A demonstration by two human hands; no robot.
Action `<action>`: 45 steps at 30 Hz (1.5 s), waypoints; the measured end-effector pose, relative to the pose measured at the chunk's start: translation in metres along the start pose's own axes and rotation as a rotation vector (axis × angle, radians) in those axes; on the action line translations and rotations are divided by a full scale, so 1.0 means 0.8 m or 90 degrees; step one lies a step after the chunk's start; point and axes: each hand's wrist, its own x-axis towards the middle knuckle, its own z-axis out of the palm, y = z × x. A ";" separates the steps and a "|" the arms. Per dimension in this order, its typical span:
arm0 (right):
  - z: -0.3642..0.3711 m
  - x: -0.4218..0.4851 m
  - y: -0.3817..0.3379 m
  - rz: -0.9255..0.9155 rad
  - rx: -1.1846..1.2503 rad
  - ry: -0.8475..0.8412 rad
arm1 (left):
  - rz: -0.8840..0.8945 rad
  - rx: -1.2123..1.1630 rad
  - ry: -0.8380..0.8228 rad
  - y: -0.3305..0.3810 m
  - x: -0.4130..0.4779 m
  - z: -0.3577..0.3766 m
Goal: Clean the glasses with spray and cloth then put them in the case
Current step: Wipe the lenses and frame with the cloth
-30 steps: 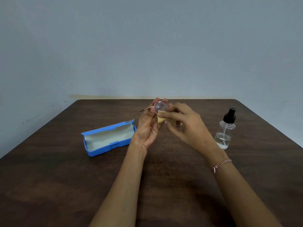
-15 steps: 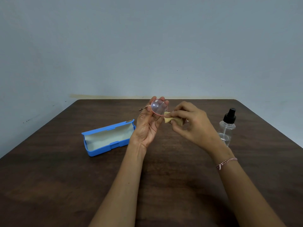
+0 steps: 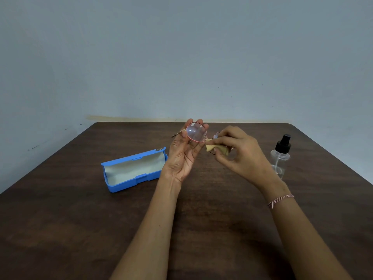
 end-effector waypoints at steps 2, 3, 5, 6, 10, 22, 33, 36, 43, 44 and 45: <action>0.006 0.001 -0.003 -0.020 -0.007 0.003 | -0.005 0.005 -0.001 -0.002 0.000 0.001; 0.007 0.001 -0.004 -0.025 -0.006 0.004 | -0.007 0.011 -0.001 -0.002 0.000 0.001; 0.005 0.000 -0.002 -0.017 -0.002 0.007 | -0.003 0.018 0.003 -0.003 0.000 0.002; 0.002 -0.001 -0.001 -0.008 0.001 0.009 | 0.002 0.017 0.005 -0.002 0.001 0.001; -0.004 -0.002 0.007 0.033 -0.009 0.045 | 0.008 0.001 0.007 0.002 0.002 -0.002; -0.001 -0.002 0.022 0.338 0.283 0.072 | -0.011 -0.005 -0.007 0.004 0.001 -0.004; 0.003 -0.006 0.024 0.412 0.537 -0.025 | -0.015 0.065 0.027 -0.004 0.001 -0.008; 0.013 -0.005 0.024 0.420 0.518 0.031 | -0.030 0.174 0.110 -0.012 0.001 -0.005; 0.019 -0.002 0.023 0.461 0.499 0.225 | -0.121 0.314 0.124 -0.031 -0.007 0.003; 0.020 -0.002 0.022 0.463 0.501 0.235 | -0.143 0.312 0.114 -0.033 -0.008 0.006; 0.022 -0.002 0.019 0.463 0.510 0.241 | -0.160 0.309 0.104 -0.035 -0.010 0.008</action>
